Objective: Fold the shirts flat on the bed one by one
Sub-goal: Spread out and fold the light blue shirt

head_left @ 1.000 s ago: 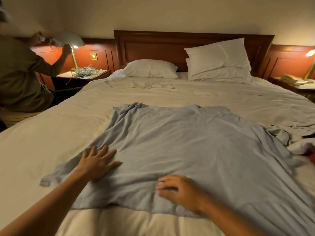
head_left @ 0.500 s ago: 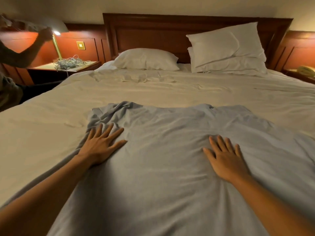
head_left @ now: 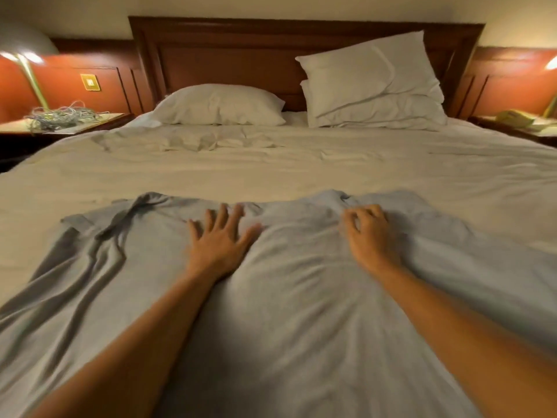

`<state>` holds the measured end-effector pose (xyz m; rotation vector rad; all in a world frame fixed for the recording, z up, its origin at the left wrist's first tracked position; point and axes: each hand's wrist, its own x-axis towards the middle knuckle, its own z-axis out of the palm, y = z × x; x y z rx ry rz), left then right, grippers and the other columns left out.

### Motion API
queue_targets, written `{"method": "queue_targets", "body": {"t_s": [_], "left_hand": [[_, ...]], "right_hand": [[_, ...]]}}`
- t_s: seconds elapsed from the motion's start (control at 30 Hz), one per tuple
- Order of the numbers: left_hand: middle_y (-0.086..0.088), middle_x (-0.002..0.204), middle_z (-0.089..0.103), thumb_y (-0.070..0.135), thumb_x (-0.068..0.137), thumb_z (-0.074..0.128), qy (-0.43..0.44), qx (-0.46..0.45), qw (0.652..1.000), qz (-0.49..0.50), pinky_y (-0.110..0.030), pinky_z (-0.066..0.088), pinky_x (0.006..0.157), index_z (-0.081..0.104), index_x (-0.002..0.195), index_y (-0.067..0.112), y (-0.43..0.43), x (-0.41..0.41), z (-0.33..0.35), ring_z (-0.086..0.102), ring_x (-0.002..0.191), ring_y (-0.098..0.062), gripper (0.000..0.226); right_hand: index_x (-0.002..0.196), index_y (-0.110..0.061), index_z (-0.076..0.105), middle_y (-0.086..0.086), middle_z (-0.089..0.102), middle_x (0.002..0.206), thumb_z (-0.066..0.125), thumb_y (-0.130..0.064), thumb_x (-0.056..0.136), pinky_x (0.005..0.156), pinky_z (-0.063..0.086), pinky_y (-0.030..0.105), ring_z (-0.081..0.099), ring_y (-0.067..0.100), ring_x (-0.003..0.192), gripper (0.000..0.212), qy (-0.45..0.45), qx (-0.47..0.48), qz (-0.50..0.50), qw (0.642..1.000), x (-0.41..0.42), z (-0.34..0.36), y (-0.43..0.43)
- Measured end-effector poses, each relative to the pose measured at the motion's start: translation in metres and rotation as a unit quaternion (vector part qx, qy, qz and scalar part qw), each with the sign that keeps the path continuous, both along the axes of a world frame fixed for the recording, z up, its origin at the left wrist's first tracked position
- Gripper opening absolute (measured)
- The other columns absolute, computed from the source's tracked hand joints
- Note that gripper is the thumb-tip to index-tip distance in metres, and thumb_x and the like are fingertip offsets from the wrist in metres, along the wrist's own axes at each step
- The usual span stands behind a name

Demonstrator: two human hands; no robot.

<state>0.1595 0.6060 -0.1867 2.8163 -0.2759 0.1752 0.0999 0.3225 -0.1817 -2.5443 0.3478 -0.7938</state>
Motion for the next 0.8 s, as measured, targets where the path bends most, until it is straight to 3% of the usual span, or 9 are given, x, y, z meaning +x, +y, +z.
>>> {"method": "queue_targets", "body": {"t_s": [0.1,0.2,0.27,0.4,0.53,0.6,0.67,0.73,0.8], "left_hand": [[0.009,0.167,0.001,0.09,0.074,-0.008,-0.036,0.025,0.997,-0.058,-0.047,-0.004,0.123,0.006,0.156,0.048,-0.005,-0.001,-0.018,-0.004,0.154,-0.02,0.093],[0.013,0.166,0.005,0.09,0.075,-0.004,-0.05,0.015,0.997,-0.05,-0.043,-0.001,0.124,0.011,0.154,0.051,0.001,0.007,-0.028,-0.001,0.154,-0.016,0.089],[0.013,0.166,0.007,0.087,0.081,0.002,-0.051,0.017,0.997,-0.048,-0.043,0.0,0.123,0.013,0.154,0.051,-0.001,0.009,-0.028,0.0,0.154,-0.015,0.082],[0.013,0.166,0.01,0.082,0.082,0.006,-0.05,0.005,0.998,-0.047,-0.043,0.002,0.123,0.018,0.154,0.05,-0.001,0.005,-0.026,0.003,0.154,-0.014,0.079],[0.011,0.166,0.014,0.08,0.084,0.009,-0.055,-0.003,0.998,-0.043,-0.042,0.002,0.123,0.02,0.153,0.05,-0.001,0.003,-0.026,0.005,0.154,-0.015,0.076],[0.011,0.166,0.015,0.081,0.084,0.009,-0.057,-0.004,0.997,-0.043,-0.043,0.003,0.123,0.021,0.153,0.05,-0.001,0.003,-0.026,0.006,0.154,-0.015,0.076],[0.01,0.165,0.017,0.08,0.085,0.009,-0.059,-0.007,0.997,-0.043,-0.043,0.004,0.124,0.023,0.153,0.05,-0.001,0.003,-0.026,0.008,0.153,-0.016,0.075],[0.01,0.165,0.018,0.08,0.085,0.009,-0.062,-0.006,0.997,-0.044,-0.043,0.005,0.124,0.023,0.152,0.05,0.0,0.005,-0.027,0.009,0.153,-0.015,0.075],[0.011,0.165,0.019,0.081,0.086,0.008,-0.064,-0.003,0.997,-0.044,-0.043,0.006,0.124,0.023,0.152,0.051,0.001,0.005,-0.028,0.009,0.153,-0.014,0.074]], "right_hand": [[0.118,-0.014,0.068,0.015,0.058,0.128,0.053,-0.029,0.101,0.102,0.04,0.044,0.052,0.038,0.121,0.027,-0.048,-0.028,0.021,0.998,0.04,0.029,-0.046],[0.15,-0.024,0.041,0.006,0.039,0.156,0.032,-0.048,0.106,0.117,0.025,0.043,0.032,0.031,0.144,0.051,0.191,0.004,0.086,0.978,0.068,0.04,-0.074],[0.152,-0.021,0.037,0.013,0.039,0.155,0.025,-0.051,0.106,0.111,0.029,0.042,0.039,0.033,0.14,0.056,0.266,-0.008,0.093,0.959,0.068,0.036,-0.081],[0.123,-0.01,0.065,0.019,0.064,0.126,0.028,-0.061,0.101,0.097,0.041,0.044,0.059,0.037,0.114,0.067,0.191,-0.006,0.084,0.978,0.038,0.046,-0.088],[0.078,-0.017,0.069,0.008,0.071,0.084,0.048,-0.039,0.102,0.087,0.046,0.046,0.063,0.032,0.089,0.039,0.071,-0.066,0.173,0.98,-0.008,0.06,-0.085],[0.073,-0.017,0.072,0.004,0.07,0.074,0.054,-0.036,0.099,0.08,0.05,0.044,0.066,0.025,0.078,0.037,0.076,-0.058,0.225,0.97,-0.03,0.064,-0.077],[0.072,-0.034,0.074,-0.002,0.071,0.072,0.055,-0.038,0.098,0.08,0.054,0.041,0.068,0.015,0.073,0.033,0.128,-0.016,0.264,0.956,-0.043,0.065,-0.072],[0.092,-0.04,0.075,-0.008,0.071,0.085,0.054,-0.04,0.098,0.082,0.054,0.038,0.066,0.008,0.077,0.021,0.176,-0.016,0.267,0.947,-0.043,0.067,-0.074],[0.129,-0.036,0.062,-0.012,0.062,0.113,0.053,-0.049,0.097,0.082,0.049,0.025,0.06,0.002,0.088,0.036,0.239,-0.071,0.239,0.939,-0.035,0.07,-0.08]]}}
